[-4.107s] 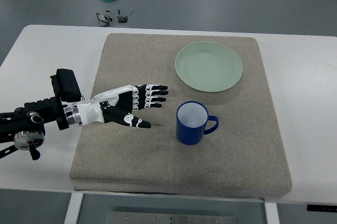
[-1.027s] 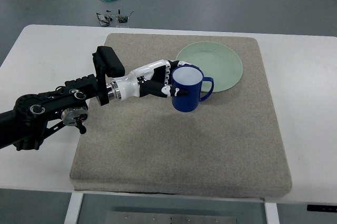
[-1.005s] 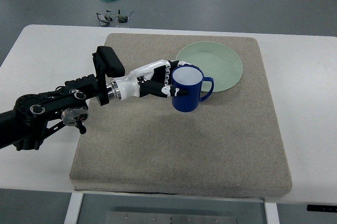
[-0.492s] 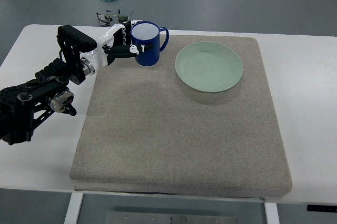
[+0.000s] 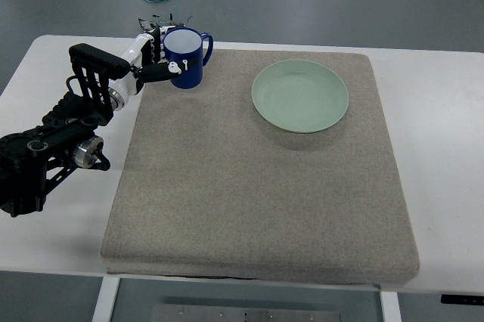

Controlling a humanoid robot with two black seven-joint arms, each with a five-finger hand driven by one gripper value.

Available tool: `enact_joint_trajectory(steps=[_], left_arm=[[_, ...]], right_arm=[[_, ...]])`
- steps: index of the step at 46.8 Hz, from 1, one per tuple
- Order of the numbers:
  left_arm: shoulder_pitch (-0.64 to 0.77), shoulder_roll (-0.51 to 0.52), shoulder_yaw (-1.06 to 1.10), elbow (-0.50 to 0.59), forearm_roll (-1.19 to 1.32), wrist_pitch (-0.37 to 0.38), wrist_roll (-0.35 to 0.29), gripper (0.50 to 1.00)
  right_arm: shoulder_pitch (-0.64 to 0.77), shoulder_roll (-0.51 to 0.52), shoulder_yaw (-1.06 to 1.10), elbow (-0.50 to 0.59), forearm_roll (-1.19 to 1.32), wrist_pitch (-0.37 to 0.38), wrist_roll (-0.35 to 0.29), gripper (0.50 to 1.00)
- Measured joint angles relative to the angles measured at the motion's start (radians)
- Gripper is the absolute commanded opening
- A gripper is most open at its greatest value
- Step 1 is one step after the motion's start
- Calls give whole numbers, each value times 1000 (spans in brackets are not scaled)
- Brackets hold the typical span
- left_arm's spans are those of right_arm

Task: Place cup left of plate with left hand
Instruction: 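Lower the blue mug onto the pad beside the plate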

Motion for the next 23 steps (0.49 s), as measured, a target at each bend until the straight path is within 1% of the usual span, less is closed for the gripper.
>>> enact_joint_trajectory(steps=[10,12,23], left_arm=[[36,-1,1,16,1,-8,-8,632],[43,-2,1,17,1,-9,-10,643],[65,-4,-4,17,-2,-11,-38,656]], right_arm=[[0,0,0,0,0,0,0,934],[0,0,0,0,0,0,0,934],[0,0,0,0,0,0,0,934]])
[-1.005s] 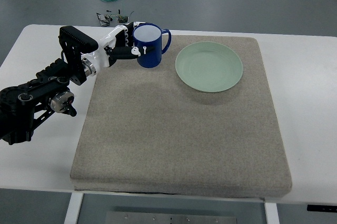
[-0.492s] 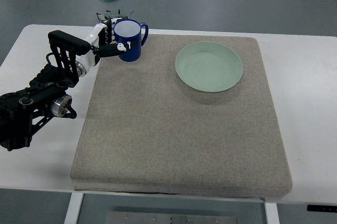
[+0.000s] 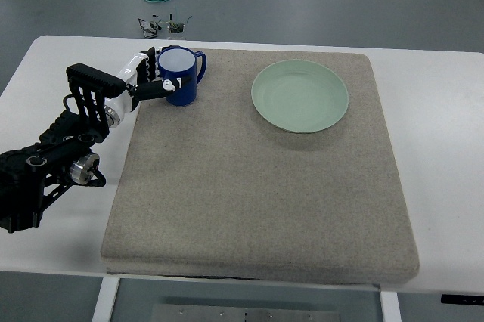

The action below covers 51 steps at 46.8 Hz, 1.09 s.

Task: Place cup left of plate with left hand
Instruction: 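Lower the blue mug onto the pad beside the plate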

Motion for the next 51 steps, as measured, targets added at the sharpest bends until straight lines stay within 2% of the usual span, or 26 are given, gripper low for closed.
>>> enact_joint_trajectory(steps=[9,13,16,21,24,34,37,51], left_arm=[[13,-3,-1,1,-2,0,-18,666],[20,-6,-1,1,-2,0,-20,705],[21,-7,-1,1,-5,4,-21,754],[22,-7,-2,1,-11,12,-27,776],[29,-8,-8,1,-12,12,-28,806],[35,-10,-41,0,-11,12,-28,814],[36,-11,-41,0,-11,11,-28,859],[43,-13,-41,-1,-11,11,-27,889]], right_arm=[[0,0,0,0,0,0,0,934],[0,0,0,0,0,0,0,934],[0,0,0,0,0,0,0,934],[0,0,0,0,0,0,0,934],[0,0,0,0,0,0,0,934],[0,0,0,0,0,0,0,934],[0,0,0,0,0,0,0,934],[0,0,0,0,0,0,0,934]])
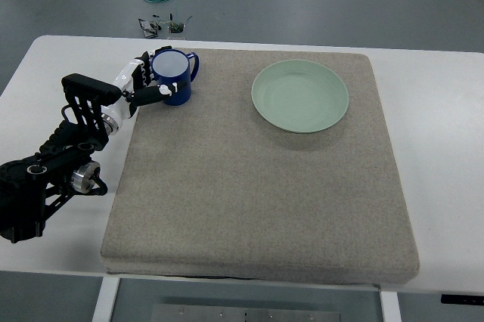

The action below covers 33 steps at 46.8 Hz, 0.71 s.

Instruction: Place cup left of plate with left hand

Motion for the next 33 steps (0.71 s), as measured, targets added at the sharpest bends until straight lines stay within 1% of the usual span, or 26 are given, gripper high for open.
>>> enact_joint_trajectory(steps=[2,4,5,14,18,28,33], left_arm=[[0,-1,0,0,0,0,0,896],[0,-1,1,0,0,0,0,928],[0,-1,1,-1,0,0,0,934],[2,0,-4,-8,0,0,1,943],[2,5,-25,-11,-1,0,1,958],[2,17,-83,-11,0,0,1,958],[2,28,-123,-11,0,0,1,966]], right_arm=[[0,0,0,0,0,0,0,934],[0,0,0,0,0,0,0,934],[0,0,0,0,0,0,0,934],[0,0,0,0,0,0,0,934],[0,0,0,0,0,0,0,934],[0,0,0,0,0,0,0,934],[0,0,0,0,0,0,0,934]])
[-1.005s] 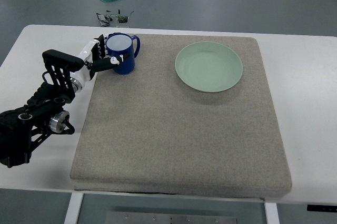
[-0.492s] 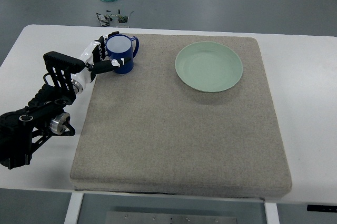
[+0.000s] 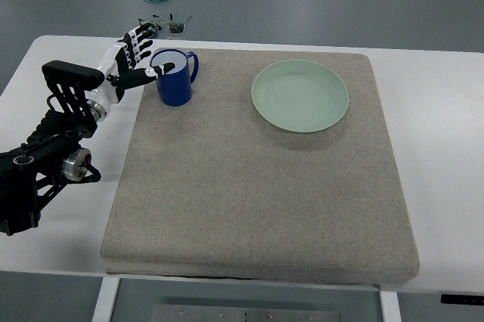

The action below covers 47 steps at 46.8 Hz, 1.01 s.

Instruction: Place cup left of plate with left hand

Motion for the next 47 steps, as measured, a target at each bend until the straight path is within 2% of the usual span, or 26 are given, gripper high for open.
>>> enact_joint_trajectory(steps=[5,16,22,29,39,47], left_arm=[[-1,10,-58,-5,0,-4,0,986],[-22,36,-158,-43,-1,-22,0,990],[-61,37,-202,-44,-26,-79,15,990],[-113,30,-206,-36,-204,-106,43,990],[-171,23,-208,2,-476,-100,133,990],[-191,11,-208,5,-634,-94,170,990]], right_arm=[[0,0,0,0,0,0,0,934],[0,0,0,0,0,0,0,934],[0,0,0,0,0,0,0,934],[0,0,0,0,0,0,0,934],[0,0,0,0,0,0,0,934],[0,0,0,0,0,0,0,934]])
